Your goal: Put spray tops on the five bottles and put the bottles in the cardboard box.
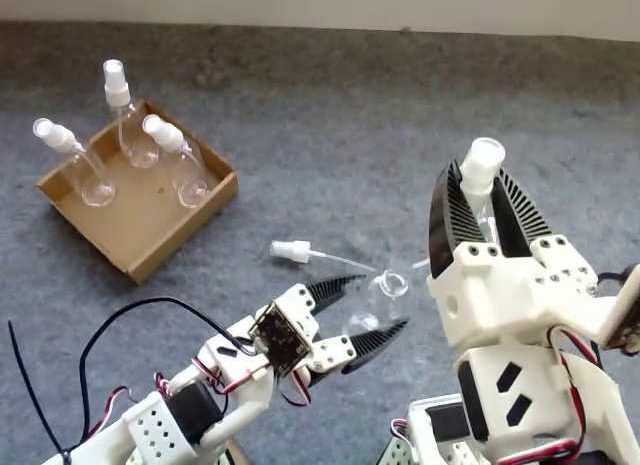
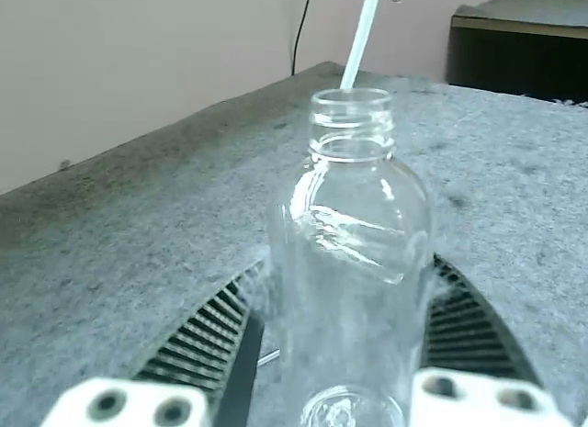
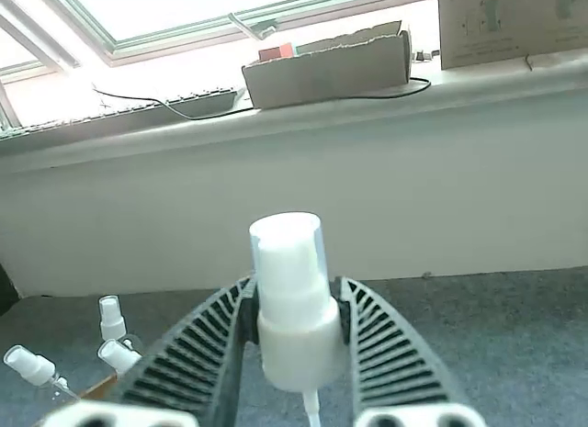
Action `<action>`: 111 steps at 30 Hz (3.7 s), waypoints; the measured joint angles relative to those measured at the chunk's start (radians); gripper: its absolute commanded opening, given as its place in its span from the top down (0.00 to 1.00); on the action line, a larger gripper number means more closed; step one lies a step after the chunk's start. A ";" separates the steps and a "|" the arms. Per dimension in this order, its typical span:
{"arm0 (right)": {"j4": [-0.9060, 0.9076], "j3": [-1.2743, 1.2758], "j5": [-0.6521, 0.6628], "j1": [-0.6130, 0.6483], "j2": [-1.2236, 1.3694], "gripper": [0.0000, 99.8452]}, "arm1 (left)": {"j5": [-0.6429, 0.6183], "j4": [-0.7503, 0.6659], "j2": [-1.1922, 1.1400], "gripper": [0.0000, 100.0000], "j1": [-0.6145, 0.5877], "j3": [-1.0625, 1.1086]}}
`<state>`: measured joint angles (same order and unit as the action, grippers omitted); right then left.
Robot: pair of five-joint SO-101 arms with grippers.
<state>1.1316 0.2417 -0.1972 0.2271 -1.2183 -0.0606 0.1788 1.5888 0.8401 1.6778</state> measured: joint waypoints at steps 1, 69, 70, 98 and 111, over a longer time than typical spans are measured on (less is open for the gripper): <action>0.000 -0.018 0.000 0.002 0.011 0.93 | 0.000 0.008 0.000 0.87 -0.011 0.000; 0.219 0.206 0.074 0.184 0.041 0.92 | 0.000 -0.138 -0.002 0.87 -0.132 0.000; 0.219 0.206 0.077 0.184 0.041 0.90 | 0.000 -0.138 -0.002 0.87 -0.132 0.000; 0.245 0.135 0.161 0.170 0.041 0.76 | 0.000 -0.144 -0.002 0.87 -0.163 0.000; 0.273 0.071 0.161 0.117 0.041 1.00 | 0.000 -0.193 -0.002 0.87 -0.216 0.000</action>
<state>1.4047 0.3122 -0.0361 0.3437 -1.1769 -0.0606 -0.0146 1.5873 0.6237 1.6778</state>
